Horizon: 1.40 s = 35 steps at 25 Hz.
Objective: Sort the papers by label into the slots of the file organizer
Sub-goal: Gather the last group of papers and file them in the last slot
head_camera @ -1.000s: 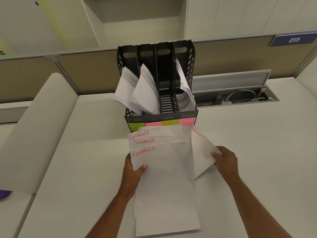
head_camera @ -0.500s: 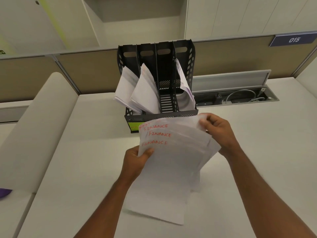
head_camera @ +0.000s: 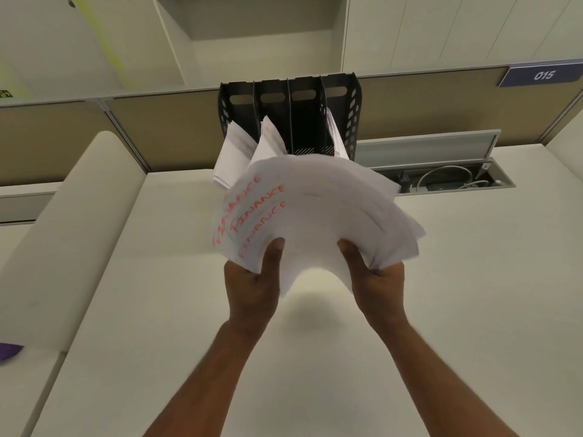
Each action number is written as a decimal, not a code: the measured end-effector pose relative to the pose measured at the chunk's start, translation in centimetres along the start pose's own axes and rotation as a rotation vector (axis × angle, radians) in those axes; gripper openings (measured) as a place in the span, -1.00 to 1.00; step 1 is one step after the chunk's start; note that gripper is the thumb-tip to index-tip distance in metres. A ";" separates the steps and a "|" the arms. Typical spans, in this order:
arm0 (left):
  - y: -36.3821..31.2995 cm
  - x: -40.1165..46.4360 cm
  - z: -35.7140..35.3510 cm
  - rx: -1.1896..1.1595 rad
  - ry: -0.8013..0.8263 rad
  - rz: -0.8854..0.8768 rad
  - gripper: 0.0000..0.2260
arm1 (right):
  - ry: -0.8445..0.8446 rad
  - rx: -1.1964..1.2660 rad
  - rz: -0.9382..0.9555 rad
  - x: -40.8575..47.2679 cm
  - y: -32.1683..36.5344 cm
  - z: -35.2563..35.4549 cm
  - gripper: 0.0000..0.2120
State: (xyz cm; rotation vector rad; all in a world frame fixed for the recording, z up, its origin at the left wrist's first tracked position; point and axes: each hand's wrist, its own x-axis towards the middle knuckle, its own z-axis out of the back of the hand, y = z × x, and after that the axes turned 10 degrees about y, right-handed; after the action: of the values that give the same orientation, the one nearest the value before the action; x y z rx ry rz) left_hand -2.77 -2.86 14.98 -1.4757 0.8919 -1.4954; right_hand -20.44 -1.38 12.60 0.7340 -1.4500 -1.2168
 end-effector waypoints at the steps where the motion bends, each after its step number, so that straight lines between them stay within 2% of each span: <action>1: -0.3 -0.2 -0.2 -0.015 -0.007 -0.009 -0.59 | -0.017 0.046 0.040 -0.2 -0.1 0.0 -0.80; 3: 0.6 -1.0 -0.4 -0.036 -0.005 0.014 -0.63 | 0.008 0.109 0.075 -0.5 -0.6 0.4 -0.65; 4: 1.6 -1.6 -0.6 -0.042 0.002 0.061 -0.66 | 0.053 0.111 0.048 -0.9 -1.3 0.6 -0.64; 6: 3.8 -2.9 -0.8 -0.047 0.045 0.247 -0.68 | 0.132 0.090 -0.123 -2.0 -3.0 0.7 -0.70; 8: 6.0 -4.1 -0.6 -0.019 0.077 0.421 -0.69 | 0.158 -0.032 -0.317 -3.0 -5.1 0.8 -0.90; 10: 7.3 -4.6 0.2 0.002 0.058 0.464 -0.71 | 0.167 -0.118 -0.392 -3.2 -6.3 1.2 -0.79; 11: 7.6 -4.5 0.7 -0.005 0.056 0.465 -0.76 | 0.164 -0.124 -0.415 -3.0 -6.5 1.5 -0.80; 13: 8.1 -4.1 1.8 -0.020 0.082 0.494 -0.70 | 0.225 -0.096 -0.471 -2.5 -6.5 2.2 -0.91; 15: 9.0 -3.6 2.4 -0.078 0.070 0.636 -0.71 | 0.293 -0.068 -0.559 -2.4 -6.8 2.7 -0.91; 18: 10.0 -3.6 3.0 -0.134 0.063 0.816 -0.91 | 0.260 0.013 -0.687 -3.4 -7.6 2.7 -0.83; 22: 10.0 -4.3 2.7 -0.169 0.049 0.837 -0.95 | 0.130 0.151 -0.745 -5.3 -8.7 2.8 -0.78; 26: 10.2 -4.2 2.8 -0.250 0.017 0.882 -0.78 | 0.019 0.231 -0.766 -6.4 -9.6 2.9 -0.85; 29: 10.2 -4.1 3.3 -0.253 0.074 0.835 -0.91 | -0.013 0.264 -0.777 -6.6 -10.0 3.2 -0.85; 31: 10.4 -4.0 3.5 -0.250 0.076 0.813 -0.80 | -0.028 0.268 -0.769 -6.8 -10.2 3.4 -0.85; 34: 10.6 -3.9 3.7 -0.345 0.032 0.847 -0.90 | -0.036 0.285 -0.755 -7.0 -10.4 3.7 -0.83; 35: 10.7 -3.9 3.9 -0.381 0.006 0.864 -0.85 | -0.041 0.294 -0.756 -7.0 -10.5 3.8 -0.82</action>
State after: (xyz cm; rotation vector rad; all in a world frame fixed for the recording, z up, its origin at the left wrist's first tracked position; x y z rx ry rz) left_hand 1.77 -3.35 3.86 -1.0846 1.6174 -0.7073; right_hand -24.00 3.01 0.73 1.5604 -1.4436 -1.5887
